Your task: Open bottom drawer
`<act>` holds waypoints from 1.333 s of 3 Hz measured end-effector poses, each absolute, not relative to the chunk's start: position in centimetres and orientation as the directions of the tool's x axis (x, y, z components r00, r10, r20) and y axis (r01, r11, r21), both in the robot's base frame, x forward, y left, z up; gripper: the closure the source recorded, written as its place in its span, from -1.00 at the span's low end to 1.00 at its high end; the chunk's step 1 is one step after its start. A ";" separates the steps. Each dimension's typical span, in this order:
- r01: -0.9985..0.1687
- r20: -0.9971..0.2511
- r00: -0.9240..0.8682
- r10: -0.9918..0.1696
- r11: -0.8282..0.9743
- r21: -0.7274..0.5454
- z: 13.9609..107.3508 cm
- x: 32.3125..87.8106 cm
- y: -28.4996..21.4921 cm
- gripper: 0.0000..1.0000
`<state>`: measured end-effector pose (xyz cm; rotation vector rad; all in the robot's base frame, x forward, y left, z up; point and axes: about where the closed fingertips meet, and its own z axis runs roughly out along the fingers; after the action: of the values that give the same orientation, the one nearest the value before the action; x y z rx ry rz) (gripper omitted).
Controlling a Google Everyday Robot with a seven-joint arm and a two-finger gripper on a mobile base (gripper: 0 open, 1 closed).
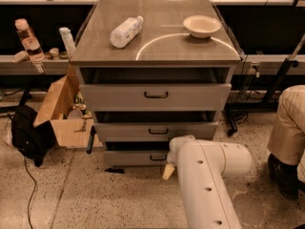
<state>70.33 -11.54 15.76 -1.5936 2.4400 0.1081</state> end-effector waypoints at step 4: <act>-0.911 -0.227 -0.385 -0.895 0.408 -0.061 15.9 70.3 -11.5 0.98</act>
Offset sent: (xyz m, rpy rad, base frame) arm 0.0000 0.0000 0.0013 0.0000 0.0000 0.0000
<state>70.31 -11.55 15.91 -1.5936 2.4401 0.1082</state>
